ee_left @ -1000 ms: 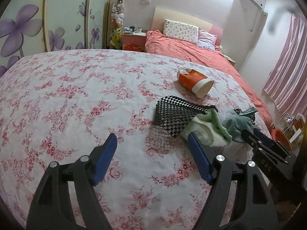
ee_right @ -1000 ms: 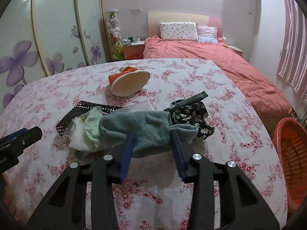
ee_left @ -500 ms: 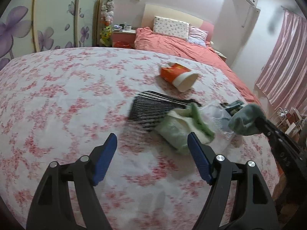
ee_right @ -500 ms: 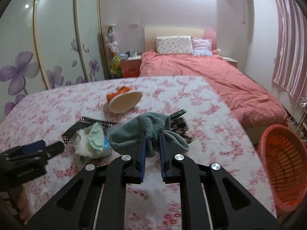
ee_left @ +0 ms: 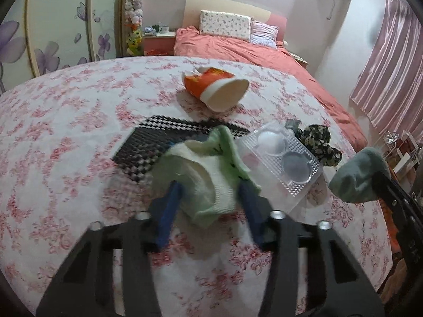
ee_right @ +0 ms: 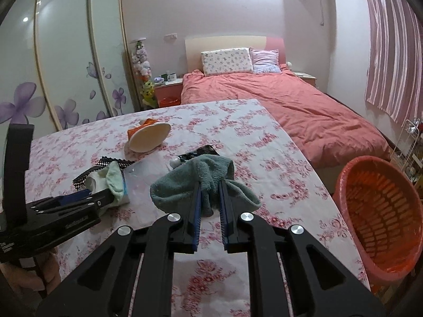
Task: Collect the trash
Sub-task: 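Grasp the green cloth with the left tool while the right tool grasps grey-green towel, then carry both cloths over the orange basket and open both tools to drop them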
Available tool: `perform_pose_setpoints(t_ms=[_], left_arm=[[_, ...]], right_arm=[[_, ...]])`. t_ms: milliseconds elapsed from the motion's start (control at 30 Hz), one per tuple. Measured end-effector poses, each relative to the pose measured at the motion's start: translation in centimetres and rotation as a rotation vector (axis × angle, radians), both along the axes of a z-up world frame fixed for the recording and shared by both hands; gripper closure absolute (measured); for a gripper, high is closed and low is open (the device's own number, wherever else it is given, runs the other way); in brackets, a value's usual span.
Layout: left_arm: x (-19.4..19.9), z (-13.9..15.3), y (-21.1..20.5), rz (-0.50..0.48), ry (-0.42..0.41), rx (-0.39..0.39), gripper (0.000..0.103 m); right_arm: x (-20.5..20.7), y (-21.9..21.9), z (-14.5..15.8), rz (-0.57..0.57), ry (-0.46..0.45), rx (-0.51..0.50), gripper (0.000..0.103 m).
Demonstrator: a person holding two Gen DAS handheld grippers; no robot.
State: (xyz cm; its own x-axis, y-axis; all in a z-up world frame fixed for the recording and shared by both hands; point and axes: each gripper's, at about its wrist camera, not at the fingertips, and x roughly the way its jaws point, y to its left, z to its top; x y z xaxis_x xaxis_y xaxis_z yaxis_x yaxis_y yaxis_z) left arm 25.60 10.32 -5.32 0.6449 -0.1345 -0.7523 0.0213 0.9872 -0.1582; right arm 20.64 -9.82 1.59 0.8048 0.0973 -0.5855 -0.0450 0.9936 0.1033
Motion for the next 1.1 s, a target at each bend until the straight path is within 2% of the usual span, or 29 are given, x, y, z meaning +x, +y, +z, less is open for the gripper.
perform_pose_setpoints(t_ms=[233, 733, 1100], left_arm=[[-0.7, 0.9, 0.2, -0.015, -0.027, -0.011, 0.09], [-4.2, 6.4, -0.4, -0.038, -0.128, -0.014, 0.093], [-6.5, 9.7, -6.0, -0.173, -0.195, -0.054, 0.093]], right_arm=[[-0.9, -2.0, 0.2, -0.025, -0.014, 0.024, 0.091], [-3.6, -5.6, 2.5, -0.086, -0.102, 0.049, 0.091], [-6.2, -9.2, 4.0, -0.181, -0.176, 0.049, 0.091]])
